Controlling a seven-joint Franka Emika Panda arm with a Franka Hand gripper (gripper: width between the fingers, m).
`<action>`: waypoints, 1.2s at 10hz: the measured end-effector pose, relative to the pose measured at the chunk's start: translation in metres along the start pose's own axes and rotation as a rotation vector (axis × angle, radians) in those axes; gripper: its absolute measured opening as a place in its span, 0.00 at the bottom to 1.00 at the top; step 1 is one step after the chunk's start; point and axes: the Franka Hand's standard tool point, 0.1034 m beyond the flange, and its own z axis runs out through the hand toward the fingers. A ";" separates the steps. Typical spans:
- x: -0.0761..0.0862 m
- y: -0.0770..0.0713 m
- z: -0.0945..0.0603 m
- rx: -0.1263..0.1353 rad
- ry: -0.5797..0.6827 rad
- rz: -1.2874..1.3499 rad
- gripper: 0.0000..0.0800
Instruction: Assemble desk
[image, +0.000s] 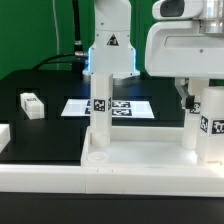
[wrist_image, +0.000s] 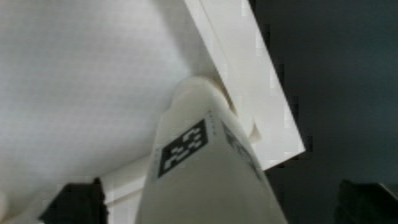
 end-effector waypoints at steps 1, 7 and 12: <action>-0.001 -0.001 0.000 -0.007 0.002 -0.074 0.81; 0.003 0.005 0.000 -0.021 0.005 -0.344 0.58; 0.003 0.005 0.000 -0.019 0.005 -0.240 0.36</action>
Offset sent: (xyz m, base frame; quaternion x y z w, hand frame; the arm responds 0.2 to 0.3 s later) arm 0.0011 0.0024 0.0000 0.0110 -0.0033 -0.1198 0.9927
